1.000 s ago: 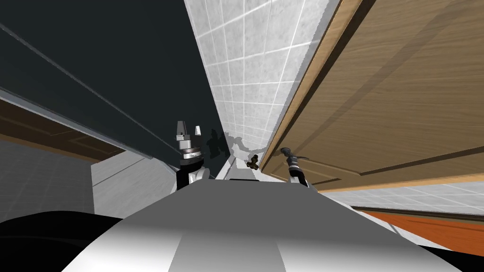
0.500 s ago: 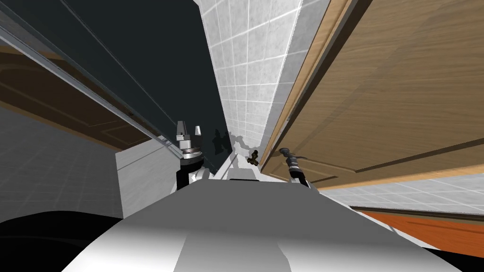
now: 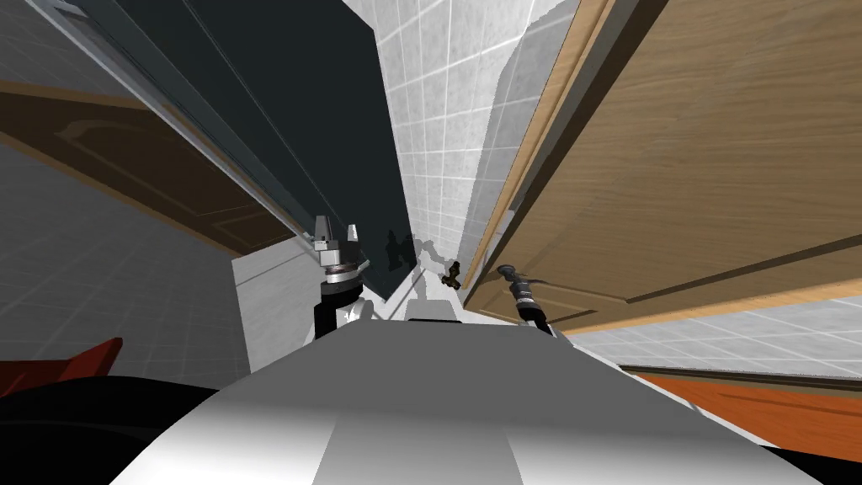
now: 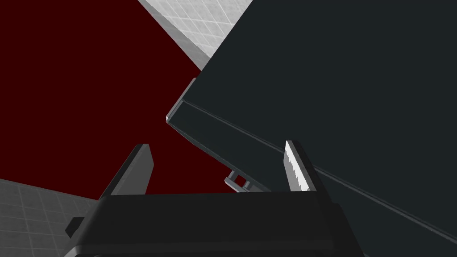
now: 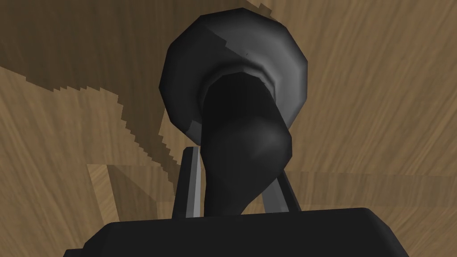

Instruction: Pull the door open

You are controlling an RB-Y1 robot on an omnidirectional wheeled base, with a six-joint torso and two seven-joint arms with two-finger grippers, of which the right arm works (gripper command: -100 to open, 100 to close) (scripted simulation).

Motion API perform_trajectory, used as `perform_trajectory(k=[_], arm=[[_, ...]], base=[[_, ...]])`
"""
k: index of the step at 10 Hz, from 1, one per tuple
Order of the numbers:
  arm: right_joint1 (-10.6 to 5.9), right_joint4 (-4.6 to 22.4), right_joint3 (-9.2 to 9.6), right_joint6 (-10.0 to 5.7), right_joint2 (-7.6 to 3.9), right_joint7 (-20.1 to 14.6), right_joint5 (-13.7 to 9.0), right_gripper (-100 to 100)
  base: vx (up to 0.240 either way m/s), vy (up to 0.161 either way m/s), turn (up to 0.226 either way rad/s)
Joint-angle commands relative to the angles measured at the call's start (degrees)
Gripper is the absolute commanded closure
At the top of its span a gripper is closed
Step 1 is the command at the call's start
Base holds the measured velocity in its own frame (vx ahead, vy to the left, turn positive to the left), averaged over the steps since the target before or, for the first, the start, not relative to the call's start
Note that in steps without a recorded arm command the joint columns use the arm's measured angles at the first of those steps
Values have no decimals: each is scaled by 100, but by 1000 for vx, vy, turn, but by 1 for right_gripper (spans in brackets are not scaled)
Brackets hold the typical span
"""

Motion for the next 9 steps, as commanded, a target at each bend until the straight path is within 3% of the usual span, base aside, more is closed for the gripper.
perform_trajectory(k=[1, 4, 5, 6, 9], arm=[[150, -75, 116, -110, -100, -131, 42, 100], [332, -157, 296, -296, -268, -343, 103, 100], [269, -103, 269, -263, -219, -297, 93, 100], [414, -109, 361, -433, -308, -418, 119, 100], [630, -125, 475, -725, -490, -599, 151, 100]], base=[[-235, -28, 139], [-258, -68, 124], [-122, -26, 28], [-177, -35, 164], [-238, -80, 160]])
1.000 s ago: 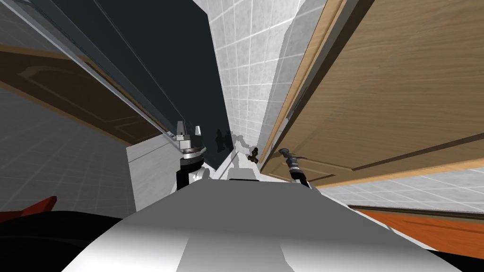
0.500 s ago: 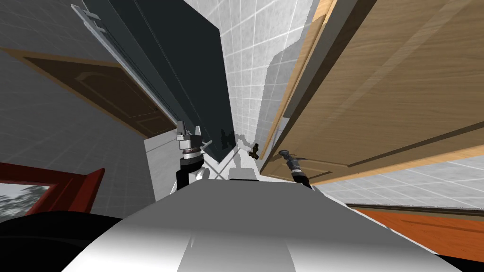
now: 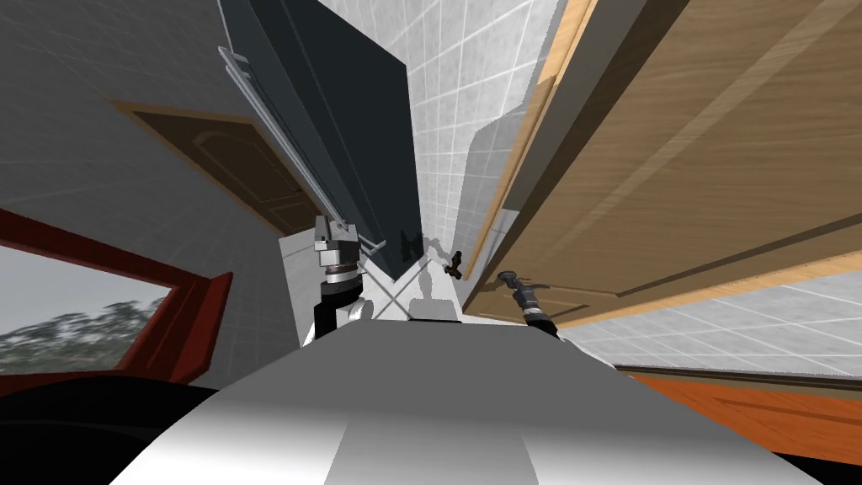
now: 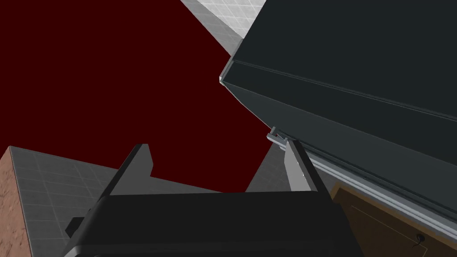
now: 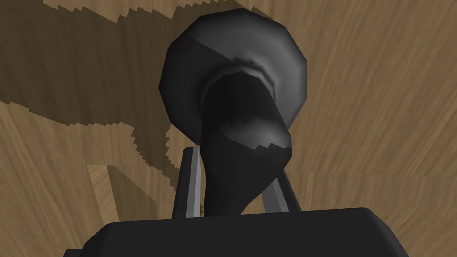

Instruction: Pull the door open

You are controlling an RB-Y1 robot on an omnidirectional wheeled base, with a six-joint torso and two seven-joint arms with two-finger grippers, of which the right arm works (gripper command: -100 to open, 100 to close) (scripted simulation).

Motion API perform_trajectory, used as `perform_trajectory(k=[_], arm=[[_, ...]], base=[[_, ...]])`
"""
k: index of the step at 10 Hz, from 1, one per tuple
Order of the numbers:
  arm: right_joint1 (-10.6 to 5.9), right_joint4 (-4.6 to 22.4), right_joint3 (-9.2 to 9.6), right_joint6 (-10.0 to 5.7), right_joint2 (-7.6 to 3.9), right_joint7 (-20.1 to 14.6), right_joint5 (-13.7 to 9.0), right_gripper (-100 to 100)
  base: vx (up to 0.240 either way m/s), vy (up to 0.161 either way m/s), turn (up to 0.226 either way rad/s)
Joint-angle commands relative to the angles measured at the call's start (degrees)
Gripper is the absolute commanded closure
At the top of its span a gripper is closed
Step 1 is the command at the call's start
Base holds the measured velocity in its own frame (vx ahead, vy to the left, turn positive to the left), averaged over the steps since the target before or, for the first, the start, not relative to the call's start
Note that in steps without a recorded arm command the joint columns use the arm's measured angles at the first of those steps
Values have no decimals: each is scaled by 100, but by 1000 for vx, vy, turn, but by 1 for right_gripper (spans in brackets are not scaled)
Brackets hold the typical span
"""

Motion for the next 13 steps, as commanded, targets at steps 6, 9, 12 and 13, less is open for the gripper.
perform_trajectory(k=[6, 9, 12, 13], arm=[[423, -17, 192, -531, -292, -305, 53, 100], [534, 57, 219, -761, -377, -374, 56, 100], [657, 138, 249, -1014, -472, -451, 60, 100], [701, 167, 260, -1106, -506, -478, 61, 100]], base=[[-176, -41, 116], [-187, -69, 154], [-171, -65, 144], [-188, -55, 167]])
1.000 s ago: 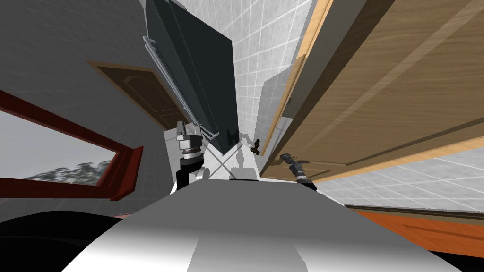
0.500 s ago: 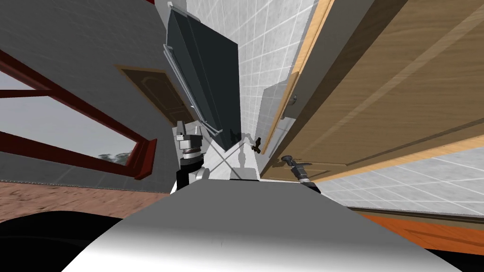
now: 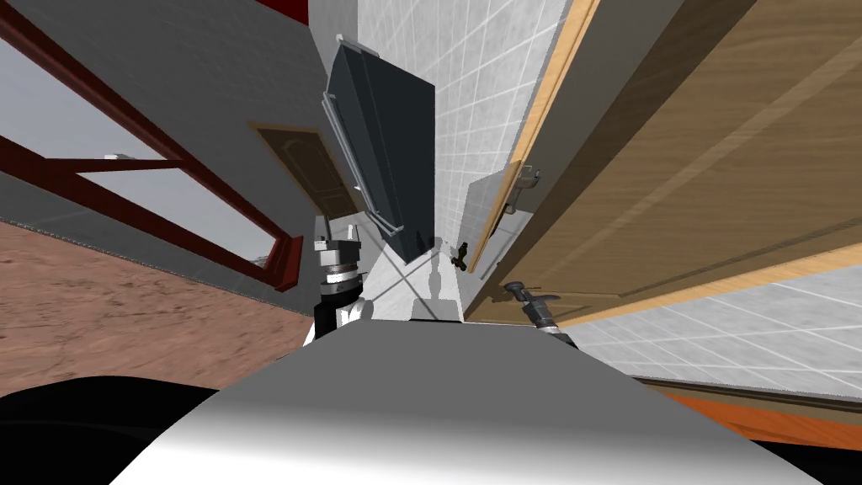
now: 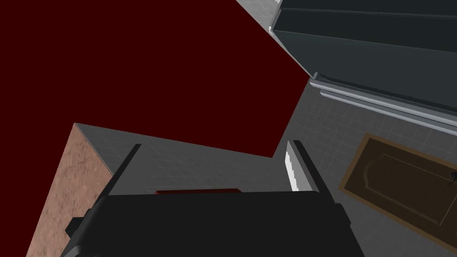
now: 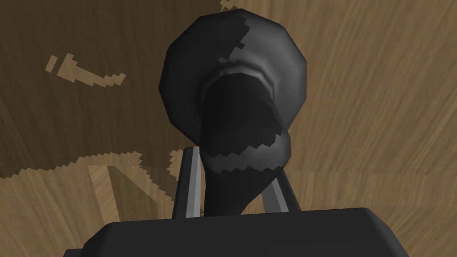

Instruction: Pull the door open

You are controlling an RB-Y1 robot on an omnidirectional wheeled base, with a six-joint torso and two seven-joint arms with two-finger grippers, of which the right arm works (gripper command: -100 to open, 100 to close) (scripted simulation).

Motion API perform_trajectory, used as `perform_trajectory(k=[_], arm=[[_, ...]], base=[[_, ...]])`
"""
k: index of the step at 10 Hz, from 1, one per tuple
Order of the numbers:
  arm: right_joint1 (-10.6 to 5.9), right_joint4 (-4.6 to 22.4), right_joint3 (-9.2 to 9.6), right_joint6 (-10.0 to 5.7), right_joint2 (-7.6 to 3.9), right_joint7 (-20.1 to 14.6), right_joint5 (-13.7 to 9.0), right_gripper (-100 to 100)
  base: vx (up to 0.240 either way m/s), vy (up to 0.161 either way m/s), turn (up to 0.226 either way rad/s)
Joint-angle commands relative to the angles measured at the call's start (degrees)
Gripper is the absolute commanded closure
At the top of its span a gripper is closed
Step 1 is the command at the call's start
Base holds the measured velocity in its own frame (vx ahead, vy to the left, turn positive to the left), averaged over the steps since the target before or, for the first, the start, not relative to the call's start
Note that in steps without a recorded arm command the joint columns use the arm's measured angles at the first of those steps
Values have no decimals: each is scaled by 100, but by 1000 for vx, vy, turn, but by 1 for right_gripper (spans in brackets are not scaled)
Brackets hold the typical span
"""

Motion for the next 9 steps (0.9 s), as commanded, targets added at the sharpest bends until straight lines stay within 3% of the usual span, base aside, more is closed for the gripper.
perform_trajectory(k=[1, 2, 3, 9], arm=[[69, 40, -6, -152, -61, -29, -4, 100], [111, 68, 4, -241, -94, -56, -2, 100], [65, 78, 15, -184, -61, -49, 2, 100], [169, 265, 77, -542, -165, -128, 8, 100]], base=[[-203, -54, 153], [-188, -43, 154], [-79, -19, 32], [-177, -64, 151]])
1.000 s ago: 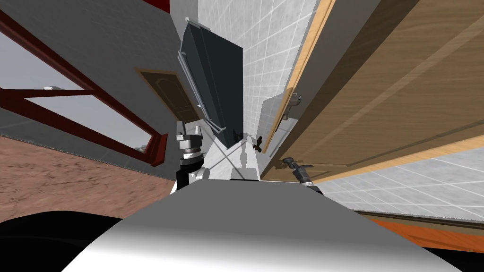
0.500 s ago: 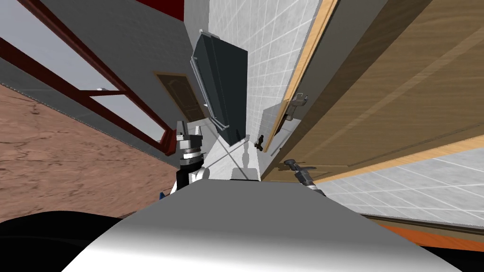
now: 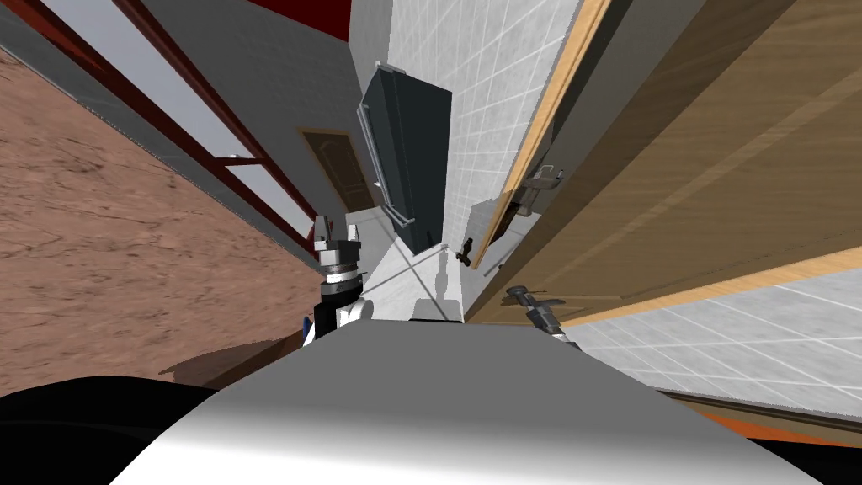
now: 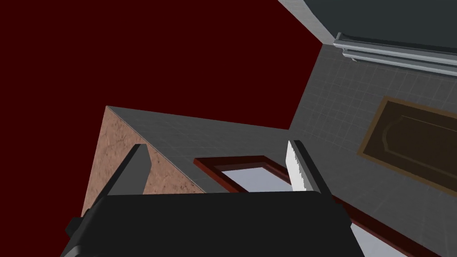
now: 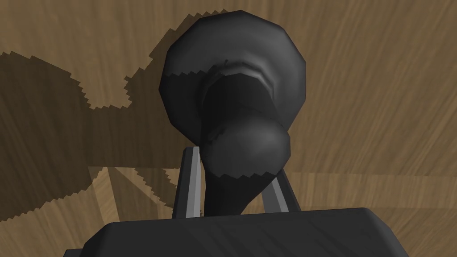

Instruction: Pull the door open

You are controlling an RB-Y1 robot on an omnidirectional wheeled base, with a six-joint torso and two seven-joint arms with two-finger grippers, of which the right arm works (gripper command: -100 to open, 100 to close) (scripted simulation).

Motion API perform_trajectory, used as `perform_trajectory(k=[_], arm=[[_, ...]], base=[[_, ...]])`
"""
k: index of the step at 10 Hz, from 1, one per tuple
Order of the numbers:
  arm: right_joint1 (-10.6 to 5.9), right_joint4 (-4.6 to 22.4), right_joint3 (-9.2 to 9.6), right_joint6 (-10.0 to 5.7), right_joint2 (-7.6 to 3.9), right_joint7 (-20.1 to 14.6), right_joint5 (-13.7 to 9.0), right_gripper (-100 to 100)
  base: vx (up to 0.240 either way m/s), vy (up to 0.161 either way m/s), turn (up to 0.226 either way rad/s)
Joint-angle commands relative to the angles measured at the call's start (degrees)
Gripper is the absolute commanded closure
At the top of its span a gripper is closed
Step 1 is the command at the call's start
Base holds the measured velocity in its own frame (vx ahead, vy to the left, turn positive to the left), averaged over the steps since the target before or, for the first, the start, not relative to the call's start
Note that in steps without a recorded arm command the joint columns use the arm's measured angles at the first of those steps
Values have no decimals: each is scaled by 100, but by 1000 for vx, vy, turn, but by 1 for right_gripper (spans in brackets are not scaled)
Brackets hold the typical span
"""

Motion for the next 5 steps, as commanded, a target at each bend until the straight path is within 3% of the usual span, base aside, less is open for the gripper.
perform_trajectory(k=[1, 5], arm=[[58, 24, -3, -107, -53, -16, -6, 100], [113, 135, 28, -317, -118, -58, -5, 100]], base=[[-218, -89, 162], [-202, -55, 134]])
